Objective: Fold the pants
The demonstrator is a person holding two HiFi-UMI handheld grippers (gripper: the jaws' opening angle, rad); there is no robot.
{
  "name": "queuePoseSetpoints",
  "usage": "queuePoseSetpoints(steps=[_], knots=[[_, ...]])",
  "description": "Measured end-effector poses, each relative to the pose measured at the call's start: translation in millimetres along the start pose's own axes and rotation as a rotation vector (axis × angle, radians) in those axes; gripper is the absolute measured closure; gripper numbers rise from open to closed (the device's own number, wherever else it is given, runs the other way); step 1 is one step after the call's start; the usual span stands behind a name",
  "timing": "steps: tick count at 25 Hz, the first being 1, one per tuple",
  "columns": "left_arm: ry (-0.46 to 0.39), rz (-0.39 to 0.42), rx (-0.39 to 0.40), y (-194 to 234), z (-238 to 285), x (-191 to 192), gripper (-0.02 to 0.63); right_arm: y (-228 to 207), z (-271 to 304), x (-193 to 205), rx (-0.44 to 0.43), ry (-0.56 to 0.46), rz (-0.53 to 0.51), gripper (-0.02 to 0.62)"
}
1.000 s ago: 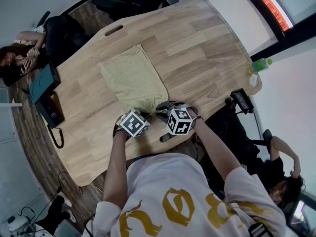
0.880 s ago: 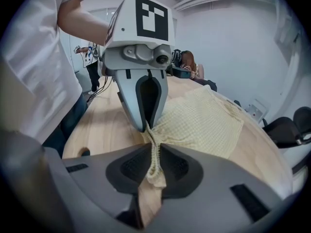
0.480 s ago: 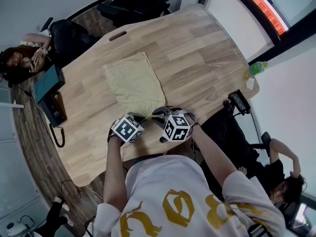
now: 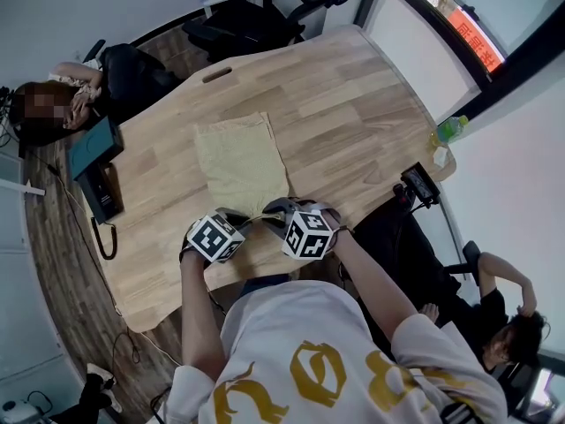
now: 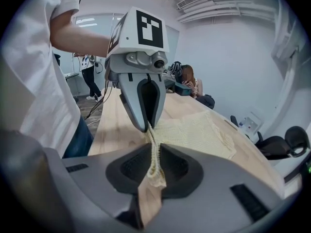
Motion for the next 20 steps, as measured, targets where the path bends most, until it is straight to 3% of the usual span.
queuePoseSetpoints(steps=[9,20], knots=[[-0.002,-0.037,0.075,-29.8,-22.4,14.9,0.565,22.8,-19.3,-25.4,-0.102,0.013,0.087,0.543],[0.053,-0.099,0.263,-75.6,-35.8,25.4,0.565,53.0,-51.0,-43.9,-0.307,0.067,0.115,0.545]])
Point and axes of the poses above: the fingertips, and each gripper's own axes: z forward along the fingers, y to its left, x out of its underside, the point moved 1 cm from there along -z, backward along the fingers, and after that the axes turned 13 degrees about x, right-handed, at the moved point
